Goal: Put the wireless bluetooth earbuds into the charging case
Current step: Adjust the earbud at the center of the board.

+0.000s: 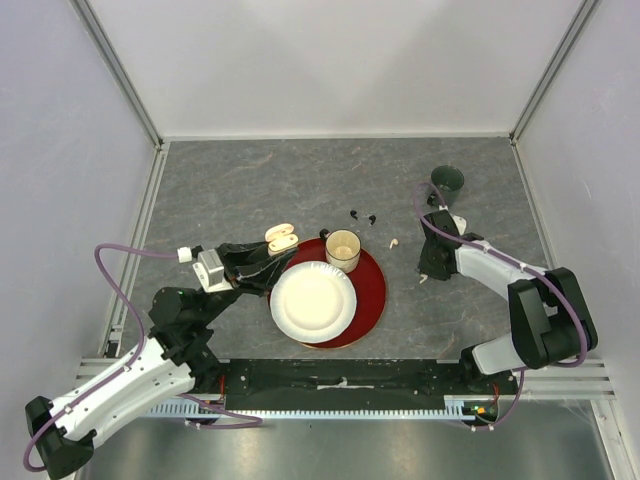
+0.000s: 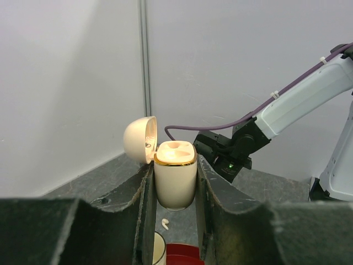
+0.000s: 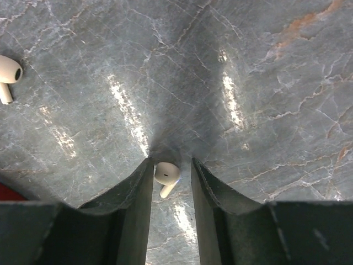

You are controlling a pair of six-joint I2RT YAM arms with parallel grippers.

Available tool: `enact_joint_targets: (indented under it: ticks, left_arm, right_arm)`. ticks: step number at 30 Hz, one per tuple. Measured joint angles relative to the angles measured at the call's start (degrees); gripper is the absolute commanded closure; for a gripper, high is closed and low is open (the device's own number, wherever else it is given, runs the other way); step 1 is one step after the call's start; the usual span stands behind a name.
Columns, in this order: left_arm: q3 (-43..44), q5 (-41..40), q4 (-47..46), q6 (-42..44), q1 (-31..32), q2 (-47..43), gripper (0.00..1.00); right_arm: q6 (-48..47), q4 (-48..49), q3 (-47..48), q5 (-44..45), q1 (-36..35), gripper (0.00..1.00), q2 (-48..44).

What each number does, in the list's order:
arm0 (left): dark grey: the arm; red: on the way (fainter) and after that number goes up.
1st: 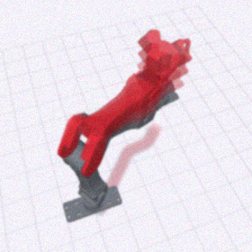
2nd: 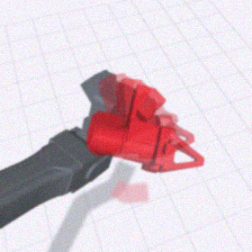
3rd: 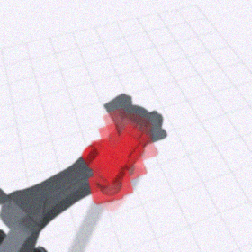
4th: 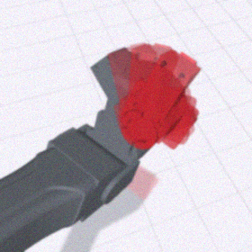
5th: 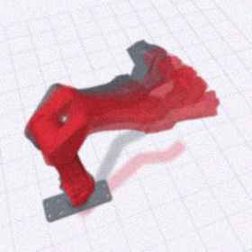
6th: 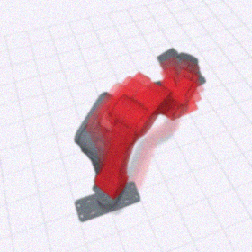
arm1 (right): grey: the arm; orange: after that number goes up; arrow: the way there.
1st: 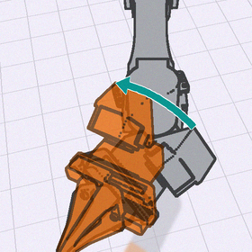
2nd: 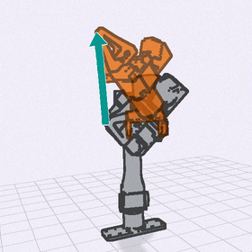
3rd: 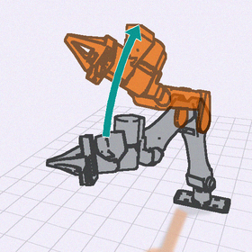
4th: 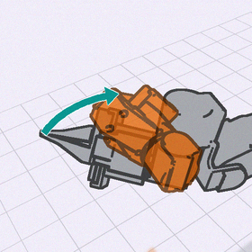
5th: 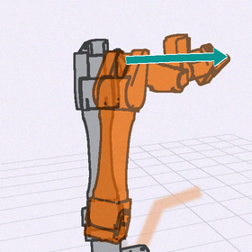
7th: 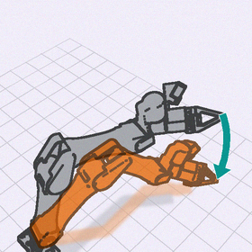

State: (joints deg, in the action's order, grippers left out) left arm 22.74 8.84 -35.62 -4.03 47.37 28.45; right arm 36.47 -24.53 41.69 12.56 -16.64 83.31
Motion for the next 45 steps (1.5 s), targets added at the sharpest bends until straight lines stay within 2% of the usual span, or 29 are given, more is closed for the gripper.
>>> enact_joint_targets:
  ticks: [11, 23, 26, 33, 36, 45]
  left_arm:
    - [0.0, 0.0, 0.1, 0.0, 0.0, 0.6, 0.98]
    - [0.0, 0.0, 0.0, 0.0, 0.0, 0.9, 0.98]
    - [0.0, -0.1, 0.0, 0.0, 0.0, 0.8, 0.98]
    - [-0.2, -0.6, 0.1, 0.0, 0.0, 0.5, 0.98]
    - [-0.3, -0.9, 0.1, 0.0, 0.0, 0.5, 0.98]
    - [-0.3, -1.1, 0.1, 0.0, 0.0, 0.4, 0.98]
  right_arm:
    - [1.5, -1.4, -1.0, 0.0, 0.0, 0.58, -1.4]
    - [1.5, -1.3, -1.2, 0.0, -0.3, 0.64, -1.5]
    - [1.5, -1.3, -1.2, 0.2, -0.5, 0.6, -1.5]
    - [1.5, -0.8, -1.6, 0.4, -1.1, 0.59, -1.9]
    - [1.4, -0.8, -1.8, 0.6, -1.5, 0.63, -2.1]
    - [1.4, -0.8, -1.9, 1.2, -1.6, 0.65, -2.1]
